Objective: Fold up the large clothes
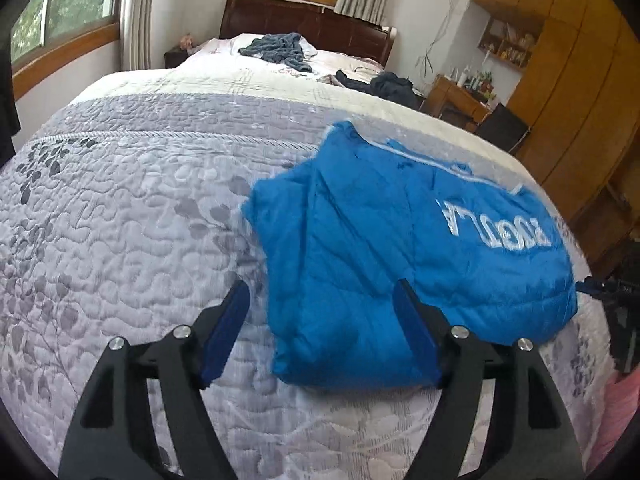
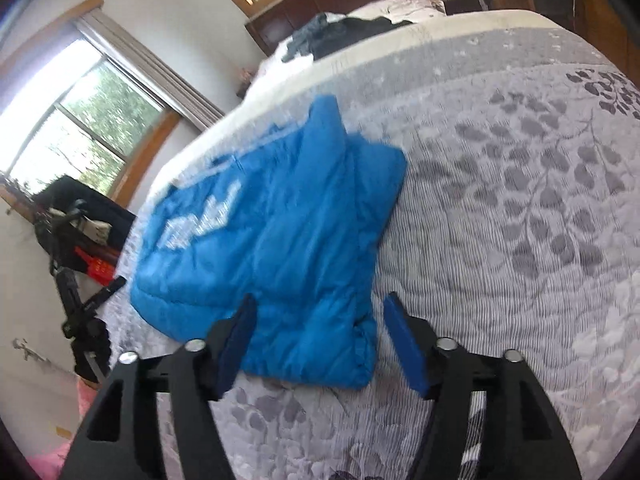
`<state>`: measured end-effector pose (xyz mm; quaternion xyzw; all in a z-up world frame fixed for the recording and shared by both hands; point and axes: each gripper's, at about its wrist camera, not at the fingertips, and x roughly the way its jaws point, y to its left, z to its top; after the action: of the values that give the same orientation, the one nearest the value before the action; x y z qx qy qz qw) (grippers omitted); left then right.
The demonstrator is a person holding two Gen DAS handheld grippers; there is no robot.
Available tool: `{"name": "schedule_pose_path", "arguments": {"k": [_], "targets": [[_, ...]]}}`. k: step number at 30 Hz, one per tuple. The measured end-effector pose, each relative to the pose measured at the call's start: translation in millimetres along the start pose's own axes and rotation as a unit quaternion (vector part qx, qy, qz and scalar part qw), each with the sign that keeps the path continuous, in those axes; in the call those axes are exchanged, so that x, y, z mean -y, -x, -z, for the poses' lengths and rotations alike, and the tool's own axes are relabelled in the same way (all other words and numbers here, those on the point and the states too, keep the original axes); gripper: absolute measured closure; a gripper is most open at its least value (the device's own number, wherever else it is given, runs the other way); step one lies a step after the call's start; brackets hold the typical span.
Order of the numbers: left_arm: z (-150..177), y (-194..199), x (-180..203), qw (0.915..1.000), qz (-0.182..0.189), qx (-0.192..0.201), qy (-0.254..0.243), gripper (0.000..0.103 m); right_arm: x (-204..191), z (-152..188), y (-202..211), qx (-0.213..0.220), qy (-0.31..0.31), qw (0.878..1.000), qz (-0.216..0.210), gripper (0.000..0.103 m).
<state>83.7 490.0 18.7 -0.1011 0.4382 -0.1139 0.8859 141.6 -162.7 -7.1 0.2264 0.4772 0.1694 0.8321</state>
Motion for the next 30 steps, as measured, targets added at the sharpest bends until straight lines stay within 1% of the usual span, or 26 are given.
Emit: {"name": "schedule_pose_path", "arguments": {"k": [4, 5, 7, 11, 14, 18, 21, 23, 26, 27, 29, 30], "targets": [[-12.0, -14.7, -18.9, 0.9987, 0.034, -0.025, 0.027, 0.025, 9.2, -10.7, -4.2, -0.002, -0.018, 0.999, -0.034, 0.028], [-14.2, -20.2, -23.1, 0.9974, 0.053, -0.033, 0.036, 0.025, 11.3, -13.0, -8.7, -0.005, -0.021, 0.999, -0.042, 0.027], [-17.8, -30.7, -29.4, 0.9947, 0.079, -0.047, 0.046, 0.024, 17.6, -17.1, -14.6, -0.008, -0.029, 0.998, -0.048, 0.024], [-22.1, -47.9, -36.7, 0.9919, 0.098, -0.056, 0.06, 0.025, 29.3, -23.3, -34.5, -0.021, -0.047, 0.996, -0.069, 0.024], [-24.6, -60.2, -37.3, 0.9892, 0.115, -0.063, 0.064, 0.025, 37.9, -25.6, -47.6, -0.031, -0.06, 0.994, -0.081, 0.024], [-27.1, -78.5, -31.3, 0.9849, 0.143, -0.078, 0.059, 0.024, 44.1, -28.1, -61.9, -0.04, -0.07, 0.992, -0.101, 0.023], [-28.4, -95.5, -24.8, 0.9779, 0.176, -0.093, 0.065, 0.023, 43.2, -32.5, -70.6, -0.043, -0.069, 0.99, -0.114, 0.023], [-29.6, -107.2, -19.3, 0.9762, 0.182, -0.094, 0.071, 0.019, 38.6, -35.3, -77.7, -0.048, -0.064, 0.989, -0.121, 0.023], [-32.0, -115.3, -4.6, 0.9776, 0.175, -0.097, 0.065, 0.02, 28.6, -39.1, -89.2, -0.053, -0.057, 0.99, -0.122, 0.024], [-33.0, -115.9, -1.6, 0.9782, 0.172, -0.098, 0.064, 0.023, 25.7, -38.9, -91.4, -0.054, -0.053, 0.99, -0.119, 0.026], [-34.6, -117.0, 3.1, 0.9805, 0.156, -0.099, 0.067, 0.036, 19.6, -41.5, -97.0, -0.054, -0.046, 0.991, -0.11, 0.031], [-34.8, -116.6, 4.8, 0.9814, 0.15, -0.097, 0.069, 0.039, 18.7, -42.1, -98.0, -0.052, -0.047, 0.991, -0.112, 0.036]]}}
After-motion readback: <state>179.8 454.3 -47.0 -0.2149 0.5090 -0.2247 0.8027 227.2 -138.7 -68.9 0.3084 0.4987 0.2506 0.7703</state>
